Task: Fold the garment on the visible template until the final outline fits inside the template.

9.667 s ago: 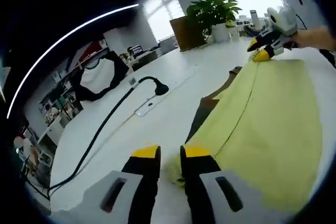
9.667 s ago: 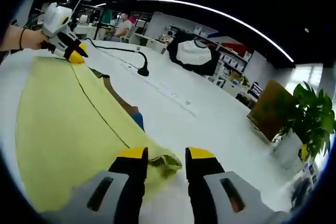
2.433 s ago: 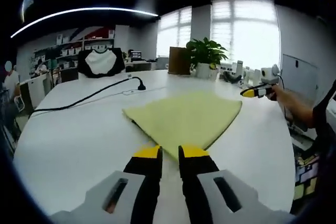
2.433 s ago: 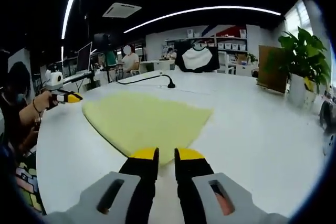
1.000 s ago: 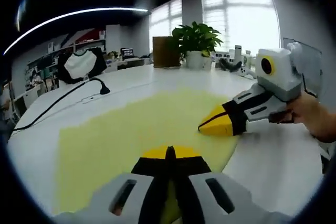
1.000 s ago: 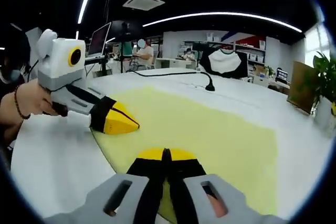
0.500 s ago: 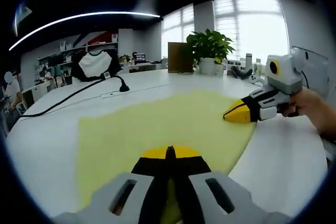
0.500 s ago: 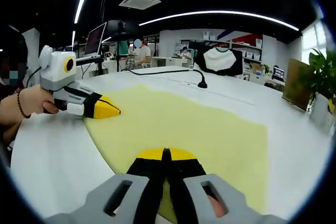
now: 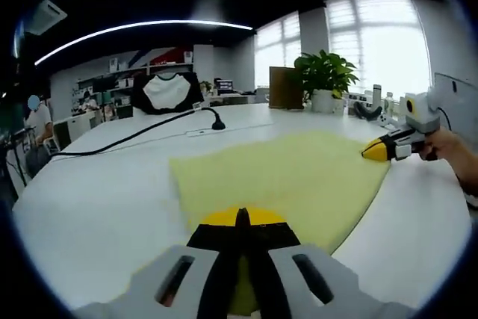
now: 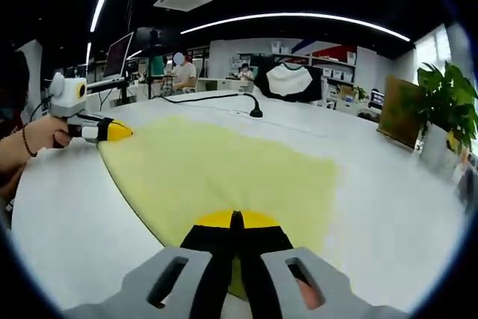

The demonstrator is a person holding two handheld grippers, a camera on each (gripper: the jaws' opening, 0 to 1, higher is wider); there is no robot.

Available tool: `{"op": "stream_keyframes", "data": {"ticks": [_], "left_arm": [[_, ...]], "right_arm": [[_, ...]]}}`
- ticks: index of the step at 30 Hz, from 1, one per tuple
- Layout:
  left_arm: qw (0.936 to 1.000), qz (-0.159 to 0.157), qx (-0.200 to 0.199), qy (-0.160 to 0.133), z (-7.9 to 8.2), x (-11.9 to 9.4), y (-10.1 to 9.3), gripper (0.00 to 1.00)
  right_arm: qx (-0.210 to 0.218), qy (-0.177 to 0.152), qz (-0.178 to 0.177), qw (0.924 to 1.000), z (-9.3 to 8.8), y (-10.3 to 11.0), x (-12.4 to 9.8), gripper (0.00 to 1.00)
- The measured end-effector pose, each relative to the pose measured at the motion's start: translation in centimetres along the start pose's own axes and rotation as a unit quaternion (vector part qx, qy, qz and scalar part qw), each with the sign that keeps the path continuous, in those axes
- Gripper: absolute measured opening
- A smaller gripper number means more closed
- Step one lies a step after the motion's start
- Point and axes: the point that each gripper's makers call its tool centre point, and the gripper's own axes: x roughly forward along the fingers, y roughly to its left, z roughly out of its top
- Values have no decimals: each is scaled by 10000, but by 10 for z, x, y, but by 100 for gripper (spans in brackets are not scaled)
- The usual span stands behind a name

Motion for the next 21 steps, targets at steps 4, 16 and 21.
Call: {"op": "stream_keyframes", "data": {"ticks": [4, 16, 21], "left_arm": [[9996, -78, -268, -32, -4, -4, 4, 0], [10000, -51, -2, -73, -5, -4, 10, 0], [9999, -54, -61, -80, -5, -4, 8, 0]], "right_arm": [[126, -72, -87, 9999, -4, -5, -5, 0], [526, -85, -672, 9963, -11, -34, -24, 0], [468, 56, -710, 9964, -15, -38, -23, 0]]}}
